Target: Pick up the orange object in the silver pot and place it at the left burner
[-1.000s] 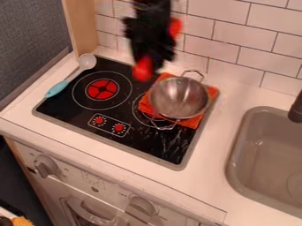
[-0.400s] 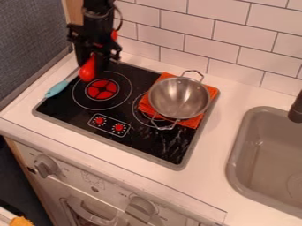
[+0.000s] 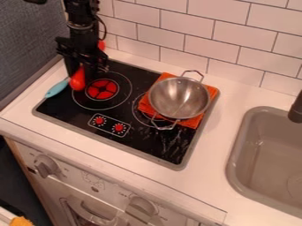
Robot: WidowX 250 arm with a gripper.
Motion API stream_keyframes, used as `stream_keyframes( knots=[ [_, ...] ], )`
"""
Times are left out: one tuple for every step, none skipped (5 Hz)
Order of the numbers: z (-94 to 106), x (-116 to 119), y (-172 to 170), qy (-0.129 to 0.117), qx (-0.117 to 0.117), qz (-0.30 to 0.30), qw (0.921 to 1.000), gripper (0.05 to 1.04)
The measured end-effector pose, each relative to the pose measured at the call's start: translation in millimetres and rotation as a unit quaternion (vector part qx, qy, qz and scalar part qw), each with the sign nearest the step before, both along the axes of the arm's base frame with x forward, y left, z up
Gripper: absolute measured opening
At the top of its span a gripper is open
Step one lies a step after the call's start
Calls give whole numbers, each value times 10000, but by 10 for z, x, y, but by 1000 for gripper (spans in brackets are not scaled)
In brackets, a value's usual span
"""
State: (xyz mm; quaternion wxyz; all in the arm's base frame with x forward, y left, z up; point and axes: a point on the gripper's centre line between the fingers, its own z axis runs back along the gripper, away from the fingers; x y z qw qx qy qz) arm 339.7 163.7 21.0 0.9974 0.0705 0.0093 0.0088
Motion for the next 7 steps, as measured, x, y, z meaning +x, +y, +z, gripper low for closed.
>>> stream_keyframes(
  knots=[
    [-30,-19,-99,39,-65,-231,9997,487],
    [-37,-23,-112,45,-69,-186,9998,487],
    [-37,-37,-122,92,-84,-156,9998,487],
    [-38,-38,-137,100,-133,-208,9996,576],
    [-27,-33,-198,-22,-278,-341,9990,865],
    [254,-30,-268,-462,-397,-526,9968,1010],
    [677,-102,-246,-977,-454,-690,9918,1005]
  ],
)
